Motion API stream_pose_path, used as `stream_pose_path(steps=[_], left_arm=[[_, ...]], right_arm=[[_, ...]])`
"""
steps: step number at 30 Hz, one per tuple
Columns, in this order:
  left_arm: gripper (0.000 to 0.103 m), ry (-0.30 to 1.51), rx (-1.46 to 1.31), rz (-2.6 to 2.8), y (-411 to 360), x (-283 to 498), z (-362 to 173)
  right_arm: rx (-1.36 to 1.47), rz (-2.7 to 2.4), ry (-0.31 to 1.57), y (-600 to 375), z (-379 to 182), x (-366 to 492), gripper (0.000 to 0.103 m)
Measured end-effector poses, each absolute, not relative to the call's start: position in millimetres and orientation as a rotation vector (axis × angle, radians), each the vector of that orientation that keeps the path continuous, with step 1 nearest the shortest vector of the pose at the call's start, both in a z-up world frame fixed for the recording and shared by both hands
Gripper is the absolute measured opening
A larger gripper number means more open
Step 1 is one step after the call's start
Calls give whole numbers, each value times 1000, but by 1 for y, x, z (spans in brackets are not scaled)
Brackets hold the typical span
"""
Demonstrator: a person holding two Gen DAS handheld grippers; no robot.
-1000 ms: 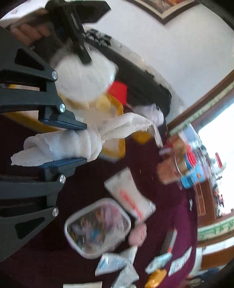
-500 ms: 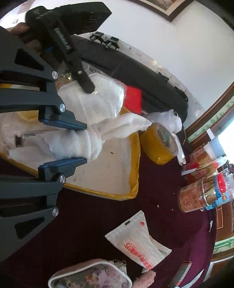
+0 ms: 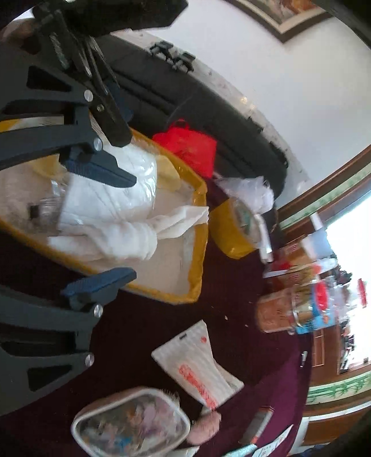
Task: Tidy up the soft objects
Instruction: 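Drop the plastic bag and white cloth into the tray, opening both tools, then grasp the pink zippered pouch with the left tool and lift it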
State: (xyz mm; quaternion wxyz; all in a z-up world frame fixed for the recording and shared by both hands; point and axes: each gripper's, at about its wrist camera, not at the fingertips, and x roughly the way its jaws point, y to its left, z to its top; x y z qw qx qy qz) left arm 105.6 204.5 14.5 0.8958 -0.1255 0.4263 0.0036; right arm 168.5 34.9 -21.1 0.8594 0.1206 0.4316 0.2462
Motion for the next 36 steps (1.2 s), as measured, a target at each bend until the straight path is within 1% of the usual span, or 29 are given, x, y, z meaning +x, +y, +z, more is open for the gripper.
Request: stream_pose_path(steps=[5,7,9,10,15,17,25,31,33,36], left_arm=[[81,866,-296,-47,183,88,18],[82,876,-315,-109,162,86,19],[86,892,-327,-149,145,86,18],[88,903,-340,-169,136,88,17],[91,997,-432,-260,92,96,6],[91,1036,-469,-284,78,100,0],[91,1078,-421,-254,24,110,-1],[91,1140,-434,-196,-5,155,-12],[92,1144,-389,-158,-17,172,-18],[92,1177,-362,-105,-30,196,-30]], right_arm=[[274,558,838,-9,-10,130,72],[258,545,814,-31,-8,113,79],[259,549,790,-53,-10,98,91],[262,554,783,-63,-11,92,92],[280,482,812,-112,-28,65,93],[230,402,828,-124,-31,57,93],[204,174,825,-183,-40,55,93],[186,23,784,-213,-50,60,93],[223,12,808,-218,-56,62,93],[202,-46,779,-219,-53,57,93]])
